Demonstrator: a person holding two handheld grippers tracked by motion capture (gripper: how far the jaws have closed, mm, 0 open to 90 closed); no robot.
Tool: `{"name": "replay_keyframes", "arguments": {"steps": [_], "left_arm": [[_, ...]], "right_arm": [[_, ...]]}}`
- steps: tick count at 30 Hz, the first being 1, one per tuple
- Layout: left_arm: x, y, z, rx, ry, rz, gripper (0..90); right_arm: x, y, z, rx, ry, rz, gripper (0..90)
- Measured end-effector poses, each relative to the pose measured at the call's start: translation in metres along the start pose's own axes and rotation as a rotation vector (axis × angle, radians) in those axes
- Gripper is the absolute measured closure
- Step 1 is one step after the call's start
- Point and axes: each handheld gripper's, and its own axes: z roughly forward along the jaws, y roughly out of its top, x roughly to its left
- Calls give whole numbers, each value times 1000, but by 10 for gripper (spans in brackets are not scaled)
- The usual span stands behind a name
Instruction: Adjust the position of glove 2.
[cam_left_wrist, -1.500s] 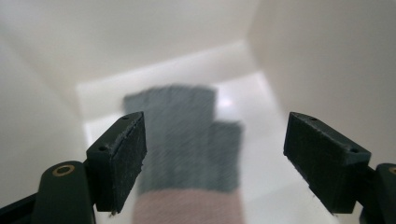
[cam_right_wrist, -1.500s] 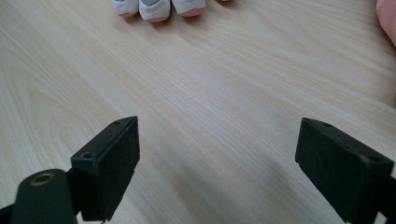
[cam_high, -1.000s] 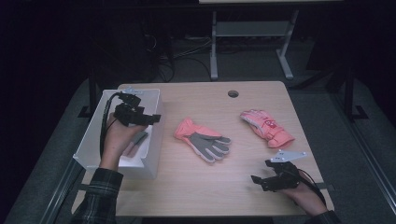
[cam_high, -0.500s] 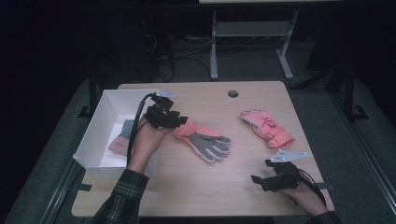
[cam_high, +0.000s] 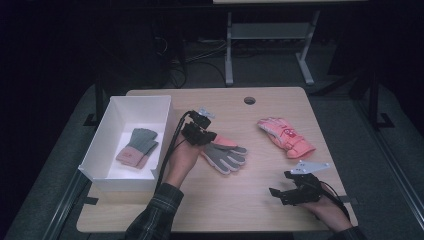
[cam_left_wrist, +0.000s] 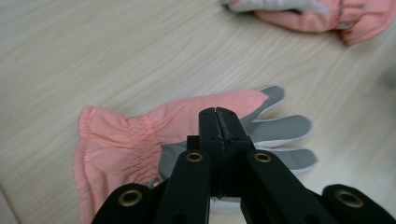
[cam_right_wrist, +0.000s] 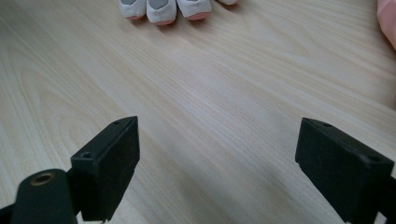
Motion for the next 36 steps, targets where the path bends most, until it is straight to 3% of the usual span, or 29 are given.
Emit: {"name": "replay_keyframes", "arguments": {"steps": [9,16,23,36], "left_arm": [[13,-19,37,77,18,-26,896],[17,-28,49,114,-32,-41,897],[2,-27,51,119,-85,-9,898],[-41,-28,55,105,-197,40,898]], "right_arm": [[-1,-1,-1,-1,-1,4,134],[-2,-2,-2,5,-5,7,134],[-3,-3,-2,0,-9,5,134],[-3,-4,-4,1,-12,9,134]]}}
